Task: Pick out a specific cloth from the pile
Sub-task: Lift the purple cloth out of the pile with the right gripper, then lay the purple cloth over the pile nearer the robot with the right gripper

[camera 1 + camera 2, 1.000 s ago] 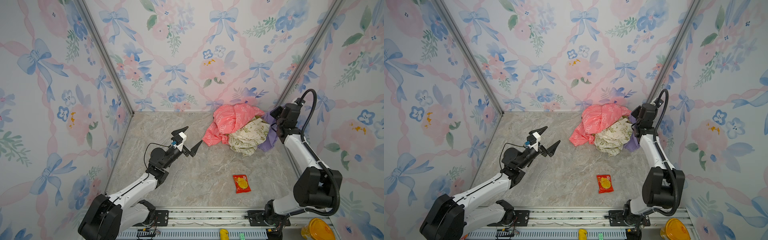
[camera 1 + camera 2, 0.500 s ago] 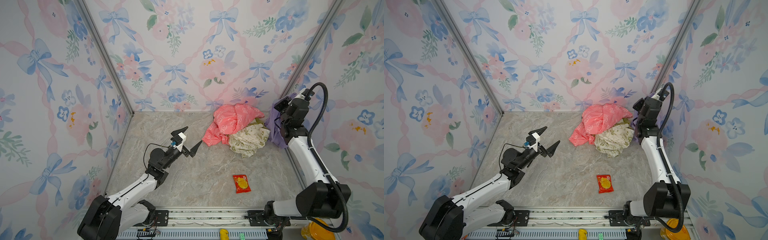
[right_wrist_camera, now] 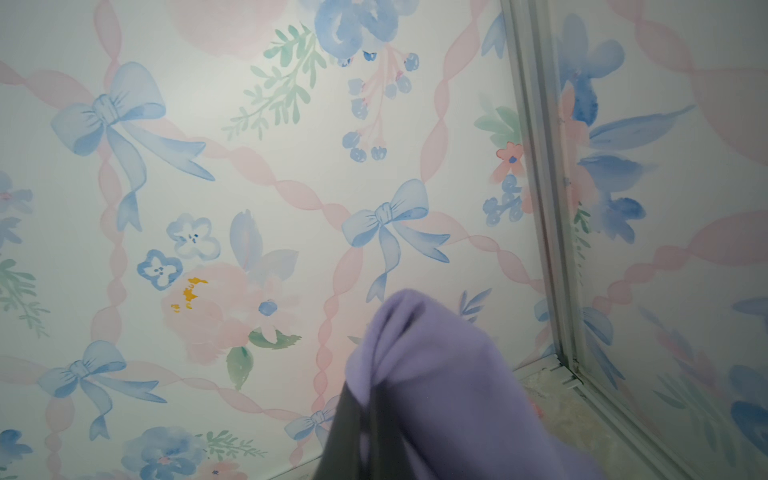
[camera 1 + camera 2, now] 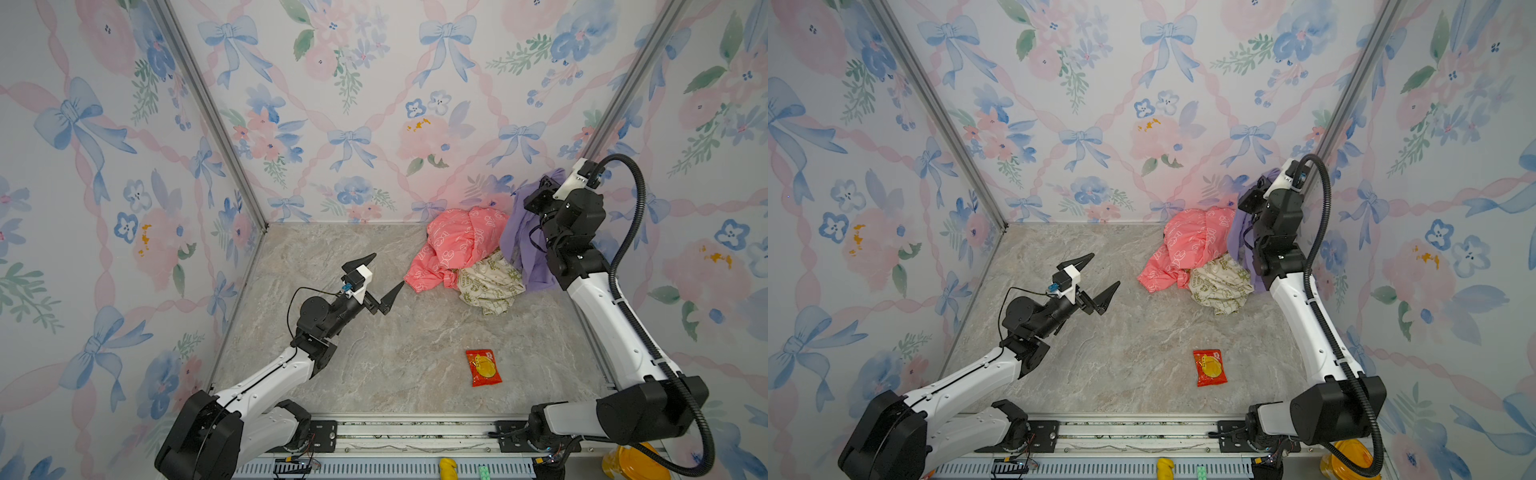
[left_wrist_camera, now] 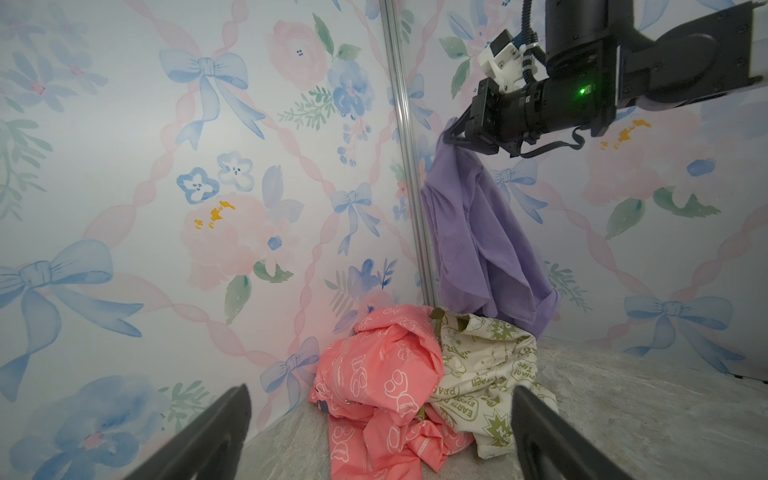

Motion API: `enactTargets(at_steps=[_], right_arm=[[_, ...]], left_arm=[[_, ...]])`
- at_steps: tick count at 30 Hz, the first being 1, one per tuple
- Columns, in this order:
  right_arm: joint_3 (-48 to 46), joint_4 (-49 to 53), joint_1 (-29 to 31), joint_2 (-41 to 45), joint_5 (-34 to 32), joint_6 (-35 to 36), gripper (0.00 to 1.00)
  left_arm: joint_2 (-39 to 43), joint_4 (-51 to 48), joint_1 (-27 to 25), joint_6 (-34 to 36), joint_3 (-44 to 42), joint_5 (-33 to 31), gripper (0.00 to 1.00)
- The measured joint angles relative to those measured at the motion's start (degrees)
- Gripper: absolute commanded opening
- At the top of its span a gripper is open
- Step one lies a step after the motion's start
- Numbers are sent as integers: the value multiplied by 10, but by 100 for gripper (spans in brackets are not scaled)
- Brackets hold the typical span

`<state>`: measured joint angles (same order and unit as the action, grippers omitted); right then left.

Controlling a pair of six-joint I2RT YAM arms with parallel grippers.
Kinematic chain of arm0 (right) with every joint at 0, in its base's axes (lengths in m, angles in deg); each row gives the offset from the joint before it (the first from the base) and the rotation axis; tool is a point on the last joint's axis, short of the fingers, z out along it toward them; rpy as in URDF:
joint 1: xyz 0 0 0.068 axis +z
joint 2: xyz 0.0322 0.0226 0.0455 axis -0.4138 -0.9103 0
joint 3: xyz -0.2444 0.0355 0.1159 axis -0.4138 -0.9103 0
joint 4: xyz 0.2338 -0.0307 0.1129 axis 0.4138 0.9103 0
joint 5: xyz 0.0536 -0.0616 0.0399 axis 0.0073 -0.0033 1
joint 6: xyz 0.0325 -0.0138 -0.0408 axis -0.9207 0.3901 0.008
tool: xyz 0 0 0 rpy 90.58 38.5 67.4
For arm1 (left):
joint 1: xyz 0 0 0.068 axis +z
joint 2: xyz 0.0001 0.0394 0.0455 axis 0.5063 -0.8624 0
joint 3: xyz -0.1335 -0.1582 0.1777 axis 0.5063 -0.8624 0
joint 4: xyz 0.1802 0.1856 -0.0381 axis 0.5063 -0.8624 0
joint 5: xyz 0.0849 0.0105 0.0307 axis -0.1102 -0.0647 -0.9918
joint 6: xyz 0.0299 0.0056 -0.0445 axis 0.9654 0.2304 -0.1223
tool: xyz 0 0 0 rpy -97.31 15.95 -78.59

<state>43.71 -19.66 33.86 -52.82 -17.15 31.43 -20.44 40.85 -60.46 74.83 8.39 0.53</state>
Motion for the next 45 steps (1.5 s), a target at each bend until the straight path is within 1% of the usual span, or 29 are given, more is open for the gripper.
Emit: enactTargets(at_steps=[6,10,13,15,16,17,18,20,21,23,25,26,27,32,33,34,38,39,40,43,45], right_arm=[[17,8,62,-4,19,41,0],[17,26,107,-23,32,75,0],[17,49,145,-47,38,109,8],[14,69,172,-64,42,130,18],[12,78,182,-70,44,139,27],[8,87,191,-76,45,148,40],[3,96,199,-80,47,157,48],[-8,110,209,-83,49,171,58],[-15,118,212,-83,49,175,62],[-27,131,214,-83,46,184,66],[-40,143,214,-81,40,188,74],[-47,148,214,-80,37,191,75],[-57,152,214,-76,32,193,81],[-112,165,211,-27,8,199,84],[-123,166,209,-13,3,198,86],[-135,165,204,2,-1,195,92],[-179,165,183,62,-11,188,94],[-190,165,178,76,-13,186,98],[-202,165,172,90,-14,182,100],[-229,167,164,122,-15,176,97],[-251,167,161,148,-10,172,97]], left_arm=[[0,0,0,0,0,0,98],[0,0,0,0,0,0,98],[0,0,0,0,0,0,98],[0,0,0,0,0,0,98],[0,0,0,0,0,0,98],[0,0,0,0,0,0,98],[0,0,0,0,0,0,98],[0,0,0,0,0,0,98],[0,0,0,0,0,0,98],[0,0,0,0,0,0,98],[0,0,0,0,0,-2,98],[0,0,0,0,0,-2,98],[0,0,0,0,0,-2,98],[-9,0,0,0,0,-2,98],[-13,0,0,0,0,-2,98],[-18,-1,-2,0,1,-2,98],[-39,-18,-16,8,13,-4,98],[-46,-26,-23,14,19,-7,98],[-52,-34,-30,21,26,-10,98],[-76,-57,-50,41,50,-22,98],[-97,-70,-62,51,68,-28,97]])
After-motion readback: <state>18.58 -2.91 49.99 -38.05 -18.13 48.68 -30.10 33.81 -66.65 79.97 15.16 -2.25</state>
